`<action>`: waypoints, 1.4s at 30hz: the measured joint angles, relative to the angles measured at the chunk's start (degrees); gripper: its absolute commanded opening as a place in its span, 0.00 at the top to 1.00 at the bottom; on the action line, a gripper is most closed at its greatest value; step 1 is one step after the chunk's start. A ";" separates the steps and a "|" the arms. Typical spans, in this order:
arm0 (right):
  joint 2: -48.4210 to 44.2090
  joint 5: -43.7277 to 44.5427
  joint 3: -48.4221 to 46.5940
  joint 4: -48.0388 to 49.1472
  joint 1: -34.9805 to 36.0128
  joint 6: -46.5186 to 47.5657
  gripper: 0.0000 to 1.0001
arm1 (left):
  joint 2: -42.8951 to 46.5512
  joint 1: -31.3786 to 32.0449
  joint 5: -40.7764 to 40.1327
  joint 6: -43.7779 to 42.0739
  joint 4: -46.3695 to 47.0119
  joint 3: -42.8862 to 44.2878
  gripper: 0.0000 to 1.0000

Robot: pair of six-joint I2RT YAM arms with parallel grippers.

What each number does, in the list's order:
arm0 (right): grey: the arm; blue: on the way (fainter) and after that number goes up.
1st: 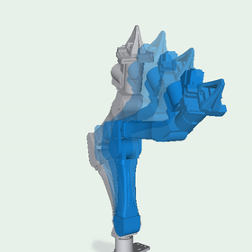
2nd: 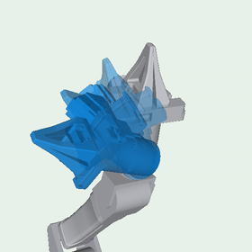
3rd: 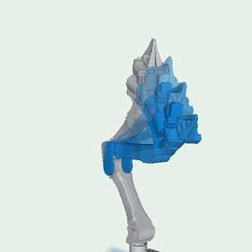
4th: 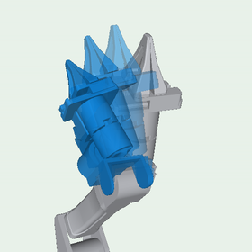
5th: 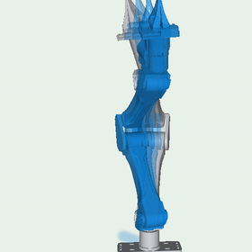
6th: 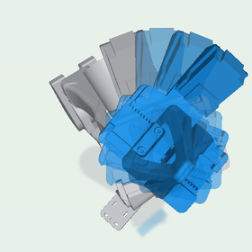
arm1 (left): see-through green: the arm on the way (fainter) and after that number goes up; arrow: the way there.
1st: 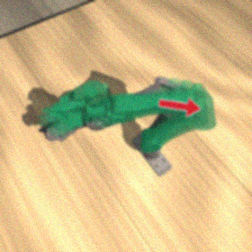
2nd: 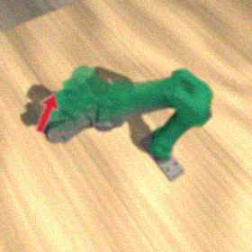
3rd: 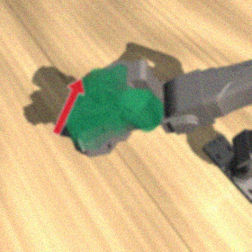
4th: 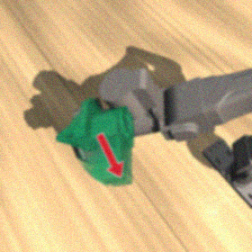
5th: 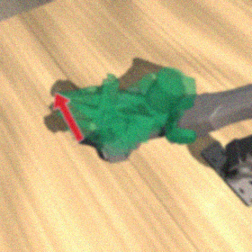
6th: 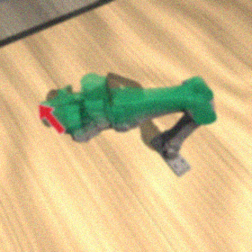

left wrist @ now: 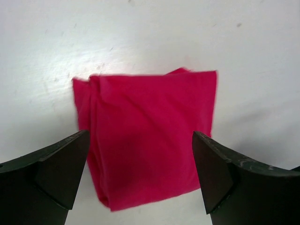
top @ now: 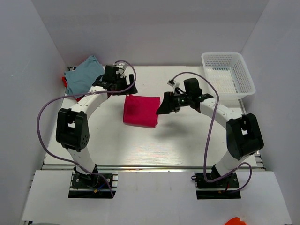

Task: Fold and stack the t-shirts
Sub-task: Fold the long partially folded tshirt into a neat square, then put the neatly folded tshirt into the corner of the board with the left arm

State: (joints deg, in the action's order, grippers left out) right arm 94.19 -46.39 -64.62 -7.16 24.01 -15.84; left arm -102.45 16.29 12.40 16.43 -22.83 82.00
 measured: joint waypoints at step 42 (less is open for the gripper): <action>-20.02 19.28 16.90 -3.26 -3.10 3.48 0.10 | -15.63 4.13 -14.75 0.11 -7.41 4.63 1.00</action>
State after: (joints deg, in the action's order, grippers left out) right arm 74.17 -27.11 -47.72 -10.41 20.91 -12.36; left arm -118.08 20.43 -2.35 16.53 -30.24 86.63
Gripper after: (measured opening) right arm 0.904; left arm 0.096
